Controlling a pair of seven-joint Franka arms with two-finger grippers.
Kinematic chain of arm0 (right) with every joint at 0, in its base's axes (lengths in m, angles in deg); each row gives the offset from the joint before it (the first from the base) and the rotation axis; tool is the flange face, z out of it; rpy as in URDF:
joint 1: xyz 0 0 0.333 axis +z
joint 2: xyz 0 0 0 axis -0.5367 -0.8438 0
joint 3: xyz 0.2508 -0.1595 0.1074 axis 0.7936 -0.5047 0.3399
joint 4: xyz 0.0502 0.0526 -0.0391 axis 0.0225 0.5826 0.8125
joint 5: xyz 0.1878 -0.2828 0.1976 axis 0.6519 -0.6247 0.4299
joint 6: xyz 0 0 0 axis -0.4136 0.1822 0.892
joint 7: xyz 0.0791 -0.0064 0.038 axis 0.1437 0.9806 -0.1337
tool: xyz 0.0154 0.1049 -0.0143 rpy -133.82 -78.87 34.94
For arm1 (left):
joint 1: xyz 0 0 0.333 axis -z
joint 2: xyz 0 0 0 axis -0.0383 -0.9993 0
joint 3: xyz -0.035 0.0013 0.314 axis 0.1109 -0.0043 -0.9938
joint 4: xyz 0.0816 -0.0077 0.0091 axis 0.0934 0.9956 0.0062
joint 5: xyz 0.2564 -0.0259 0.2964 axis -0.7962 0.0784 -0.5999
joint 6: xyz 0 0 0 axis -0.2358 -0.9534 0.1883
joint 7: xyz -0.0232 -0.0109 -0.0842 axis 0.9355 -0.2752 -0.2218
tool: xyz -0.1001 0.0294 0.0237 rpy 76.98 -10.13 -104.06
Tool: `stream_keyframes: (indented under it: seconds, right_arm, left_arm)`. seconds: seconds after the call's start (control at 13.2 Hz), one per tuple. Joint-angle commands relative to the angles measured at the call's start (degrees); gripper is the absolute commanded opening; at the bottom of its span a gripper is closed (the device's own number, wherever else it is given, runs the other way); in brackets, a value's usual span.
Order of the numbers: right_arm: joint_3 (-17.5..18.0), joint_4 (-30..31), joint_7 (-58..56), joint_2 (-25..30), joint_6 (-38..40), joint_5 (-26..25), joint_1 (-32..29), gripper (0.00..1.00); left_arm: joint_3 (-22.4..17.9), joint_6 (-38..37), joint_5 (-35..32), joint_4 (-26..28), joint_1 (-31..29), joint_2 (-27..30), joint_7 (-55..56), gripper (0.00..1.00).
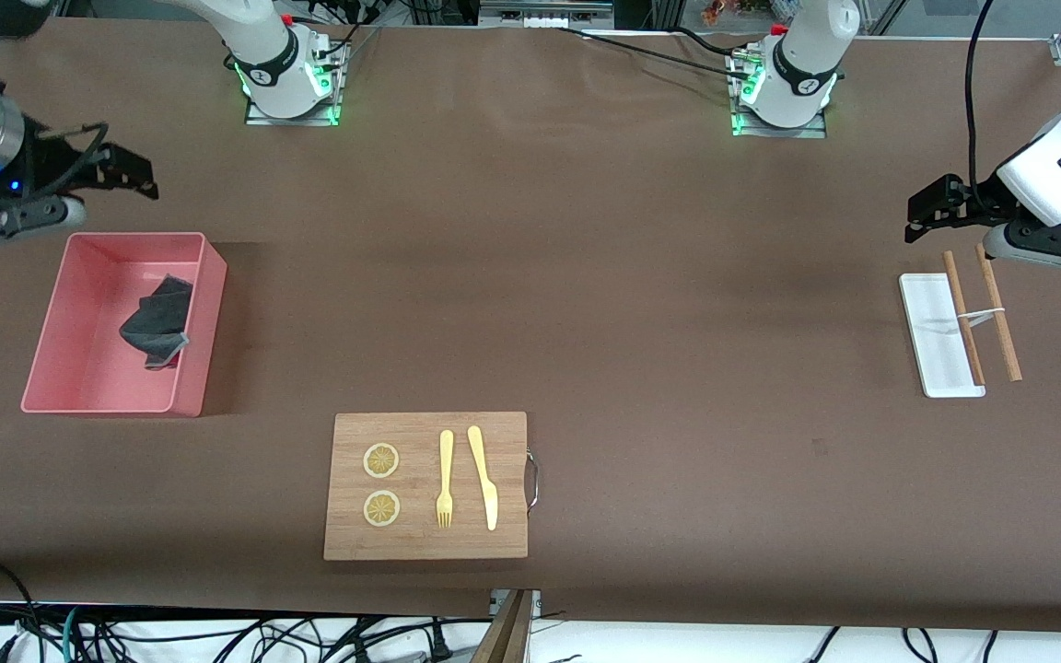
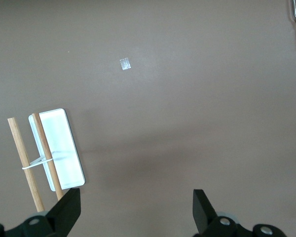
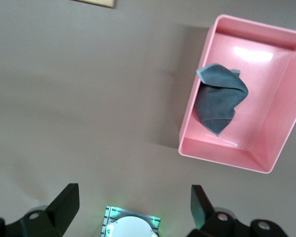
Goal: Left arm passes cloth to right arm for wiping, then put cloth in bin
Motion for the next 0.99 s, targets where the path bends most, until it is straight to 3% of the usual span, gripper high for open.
stream_keyframes:
  seconds: [0.0, 0.08, 0.23, 0.53, 0.61, 0.91]
  right_arm:
    - [2.2, -3.4, 0.9, -1.6, 1.2, -0.8, -0.8, 1.00]
    - [4.1, -5.8, 0.4, -3.6, 1.4, -0.5, -3.2, 1.00]
    - [13.1, -8.9, -0.2, -6.0, 1.8, -0.6, -13.6, 1.00]
    - [29.1, -6.0, 0.5, -3.1, 4.7, -0.3, -30.0, 1.00]
    - [30.9, -4.7, 0.5, -1.6, 4.4, -0.4, -31.5, 1.00]
    - [30.8, -7.1, 0.0, -3.5, 4.6, -0.4, -31.6, 1.00]
  left_arm:
    - [0.0, -1.0, -0.5, -0.8, 0.3, 0.3, -0.2, 1.00]
    - [0.0, -1.0, -0.5, -0.8, 0.3, 0.3, -0.2, 1.00]
    - [0.0, -1.0, -0.5, -0.8, 0.3, 0.3, -0.2, 1.00]
    - [0.0, -1.0, -0.5, -0.8, 0.3, 0.3, -0.2, 1.00]
    - [0.0, -1.0, -0.5, -0.8, 0.3, 0.4, -0.2, 1.00]
    - [0.0, -1.0, -0.5, -0.8, 0.3, 0.4, -0.2, 1.00]
